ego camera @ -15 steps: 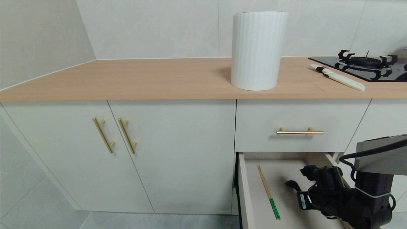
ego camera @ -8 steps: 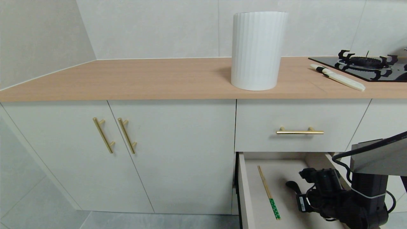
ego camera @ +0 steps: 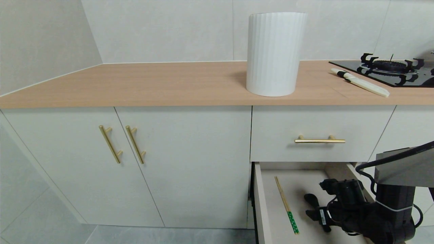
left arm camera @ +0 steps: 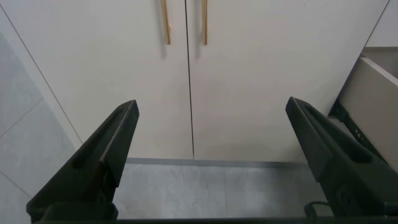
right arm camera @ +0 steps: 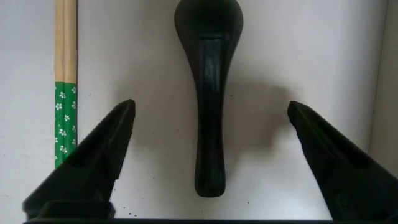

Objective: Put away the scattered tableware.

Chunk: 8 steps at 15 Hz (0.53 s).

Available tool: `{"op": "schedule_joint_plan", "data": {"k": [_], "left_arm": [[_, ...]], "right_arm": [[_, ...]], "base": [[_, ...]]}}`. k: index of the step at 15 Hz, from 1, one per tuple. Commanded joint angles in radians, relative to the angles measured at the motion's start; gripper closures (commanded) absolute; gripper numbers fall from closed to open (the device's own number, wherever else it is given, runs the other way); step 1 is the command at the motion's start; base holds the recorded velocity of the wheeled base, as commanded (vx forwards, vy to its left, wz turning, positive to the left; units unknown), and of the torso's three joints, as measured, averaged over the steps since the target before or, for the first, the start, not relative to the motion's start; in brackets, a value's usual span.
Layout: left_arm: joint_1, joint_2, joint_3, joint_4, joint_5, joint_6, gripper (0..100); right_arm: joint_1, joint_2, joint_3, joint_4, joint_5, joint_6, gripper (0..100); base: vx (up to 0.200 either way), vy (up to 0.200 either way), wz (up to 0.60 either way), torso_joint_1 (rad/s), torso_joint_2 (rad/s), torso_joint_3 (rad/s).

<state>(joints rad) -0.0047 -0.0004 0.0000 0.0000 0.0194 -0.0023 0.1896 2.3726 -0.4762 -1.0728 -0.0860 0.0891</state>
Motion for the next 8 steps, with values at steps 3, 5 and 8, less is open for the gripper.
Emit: {"op": "schedule_joint_plan", "data": {"k": [3, 5, 8], "left_arm": [[0.000, 0.000, 0.000, 0.000, 0.001, -0.001, 0], [0.000, 0.000, 0.000, 0.000, 0.001, 0.001, 0], [0.000, 0.000, 0.000, 0.000, 0.001, 0.001, 0]], "right_arm": [[-0.007, -0.107, 0.053, -0.001, 0.002, 0.000, 0], [-0.012, -0.243, 0.102, 0.013, 0.003, 0.001, 0], [-0.010, -0.489, 0.182, 0.097, 0.006, 0.000, 0]], "base": [[0.000, 0.000, 0.00, 0.000, 0.00, 0.000], [0.000, 0.000, 0.00, 0.000, 0.00, 0.000], [0.000, 0.000, 0.00, 0.000, 0.00, 0.000]]}}
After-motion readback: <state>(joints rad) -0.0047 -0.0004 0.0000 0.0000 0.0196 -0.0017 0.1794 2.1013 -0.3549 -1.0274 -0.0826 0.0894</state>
